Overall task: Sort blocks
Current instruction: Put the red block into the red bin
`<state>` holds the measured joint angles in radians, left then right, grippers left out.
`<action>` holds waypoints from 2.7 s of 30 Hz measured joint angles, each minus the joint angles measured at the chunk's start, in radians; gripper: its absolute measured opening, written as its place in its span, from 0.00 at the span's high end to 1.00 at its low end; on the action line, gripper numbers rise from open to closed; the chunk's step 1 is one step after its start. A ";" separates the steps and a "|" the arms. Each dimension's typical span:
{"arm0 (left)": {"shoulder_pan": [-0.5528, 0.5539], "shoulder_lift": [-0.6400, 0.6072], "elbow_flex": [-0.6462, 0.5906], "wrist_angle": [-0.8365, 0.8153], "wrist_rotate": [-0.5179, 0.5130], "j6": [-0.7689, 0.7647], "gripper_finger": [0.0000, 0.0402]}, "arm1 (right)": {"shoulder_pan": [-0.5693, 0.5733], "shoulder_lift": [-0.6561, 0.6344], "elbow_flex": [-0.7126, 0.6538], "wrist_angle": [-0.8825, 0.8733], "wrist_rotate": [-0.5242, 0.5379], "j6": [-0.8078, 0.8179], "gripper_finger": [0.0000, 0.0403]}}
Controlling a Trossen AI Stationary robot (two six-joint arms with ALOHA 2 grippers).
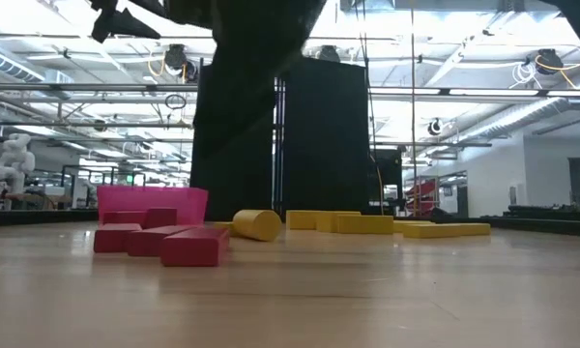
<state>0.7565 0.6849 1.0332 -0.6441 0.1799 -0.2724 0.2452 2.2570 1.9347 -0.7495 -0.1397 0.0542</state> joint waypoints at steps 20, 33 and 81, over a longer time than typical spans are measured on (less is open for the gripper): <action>-0.001 0.000 0.000 -0.005 0.006 0.019 0.39 | 0.049 0.058 0.002 -0.003 0.041 -0.194 0.27; -0.001 0.000 0.000 -0.057 0.006 0.025 0.39 | 0.040 0.070 0.002 0.073 0.065 -0.242 0.27; -0.001 0.002 0.000 -0.054 -0.012 0.076 0.39 | -0.040 0.135 0.235 -0.384 0.062 -0.537 0.27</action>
<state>0.7555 0.6865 1.0328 -0.6979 0.1680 -0.1963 0.2054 2.3920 2.1692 -1.1331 -0.0776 -0.4831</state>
